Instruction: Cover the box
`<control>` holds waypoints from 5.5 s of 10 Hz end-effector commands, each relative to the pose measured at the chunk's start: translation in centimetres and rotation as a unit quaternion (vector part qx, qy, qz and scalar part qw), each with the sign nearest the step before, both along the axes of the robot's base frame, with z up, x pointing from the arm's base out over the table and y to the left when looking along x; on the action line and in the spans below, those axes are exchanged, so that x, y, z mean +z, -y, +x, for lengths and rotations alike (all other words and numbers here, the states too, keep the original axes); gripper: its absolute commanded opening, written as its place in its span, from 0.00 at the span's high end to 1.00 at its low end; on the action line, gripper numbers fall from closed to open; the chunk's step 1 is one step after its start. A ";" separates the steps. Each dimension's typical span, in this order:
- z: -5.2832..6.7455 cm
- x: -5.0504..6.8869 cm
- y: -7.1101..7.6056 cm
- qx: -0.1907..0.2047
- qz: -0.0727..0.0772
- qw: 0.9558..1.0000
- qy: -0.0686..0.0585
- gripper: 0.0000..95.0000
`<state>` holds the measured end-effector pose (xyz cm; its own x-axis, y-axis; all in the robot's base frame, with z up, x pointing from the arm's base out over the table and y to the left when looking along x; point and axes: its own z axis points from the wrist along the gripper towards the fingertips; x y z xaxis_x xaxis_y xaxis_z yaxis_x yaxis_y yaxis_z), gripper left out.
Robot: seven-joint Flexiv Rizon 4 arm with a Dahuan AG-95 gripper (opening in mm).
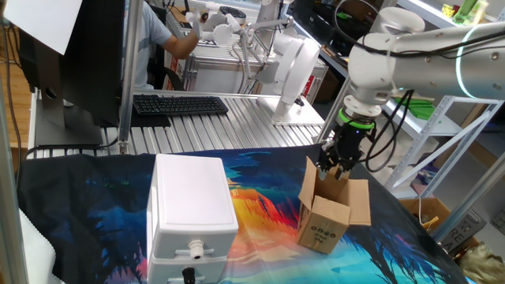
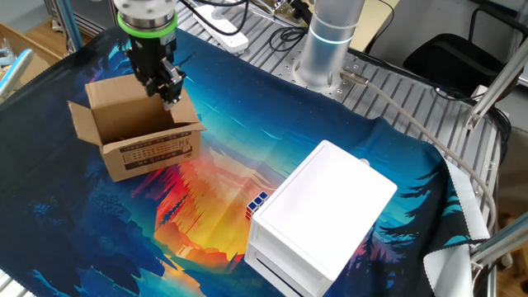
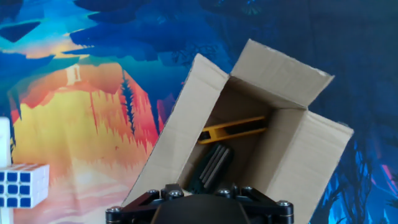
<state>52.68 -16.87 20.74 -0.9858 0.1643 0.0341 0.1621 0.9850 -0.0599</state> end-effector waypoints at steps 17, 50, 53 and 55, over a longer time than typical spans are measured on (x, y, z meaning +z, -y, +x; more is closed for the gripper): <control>7.3 -0.1 2.3 0.106 0.002 0.994 0.003 0.40; 7.4 -3.9 5.1 0.136 0.012 0.991 -0.008 0.40; 7.2 -5.2 4.3 0.125 0.012 0.992 -0.005 0.40; 7.1 -6.3 3.9 0.120 0.013 0.993 0.001 0.40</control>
<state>60.26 -20.60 13.82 -0.9968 -0.0710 0.0371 -0.0719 0.9971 -0.0237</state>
